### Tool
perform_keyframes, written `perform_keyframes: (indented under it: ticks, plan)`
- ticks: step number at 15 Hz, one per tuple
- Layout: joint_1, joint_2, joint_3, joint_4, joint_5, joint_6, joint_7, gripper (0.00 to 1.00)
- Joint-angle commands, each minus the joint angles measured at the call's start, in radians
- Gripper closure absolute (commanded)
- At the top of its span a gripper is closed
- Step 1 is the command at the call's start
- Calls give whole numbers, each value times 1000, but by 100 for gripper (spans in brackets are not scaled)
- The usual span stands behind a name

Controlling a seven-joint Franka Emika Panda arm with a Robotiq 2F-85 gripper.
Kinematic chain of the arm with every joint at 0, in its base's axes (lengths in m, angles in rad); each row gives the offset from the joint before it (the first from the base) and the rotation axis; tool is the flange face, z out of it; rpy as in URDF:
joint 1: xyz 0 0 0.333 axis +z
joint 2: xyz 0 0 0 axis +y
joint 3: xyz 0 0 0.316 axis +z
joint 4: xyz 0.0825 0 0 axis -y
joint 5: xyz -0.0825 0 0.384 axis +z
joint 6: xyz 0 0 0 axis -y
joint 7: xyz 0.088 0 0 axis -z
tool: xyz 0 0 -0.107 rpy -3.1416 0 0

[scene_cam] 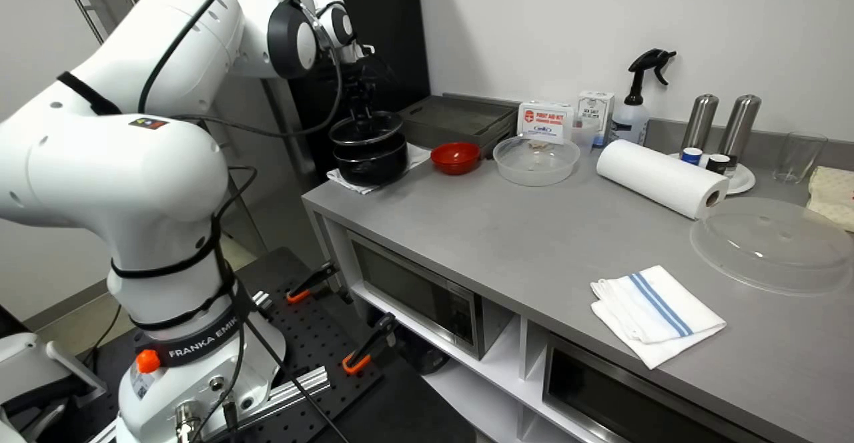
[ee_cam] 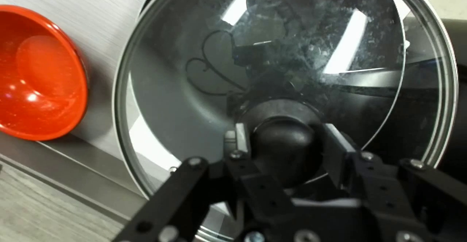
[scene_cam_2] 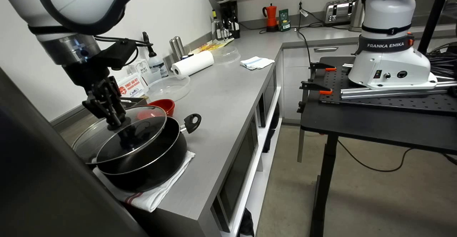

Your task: Remove the glass lid from the black pot

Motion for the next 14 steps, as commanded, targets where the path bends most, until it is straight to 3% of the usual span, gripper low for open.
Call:
perform_keyframes:
  ticks: [1,5,14]
  plan:
    - [-22,-58,0,-8,-1,-12,-22,75]
    - [-68,-106,-14,-34,-7,-4,-24,75]
    - [-250,-240,-22,-153,8,24,-13,75]
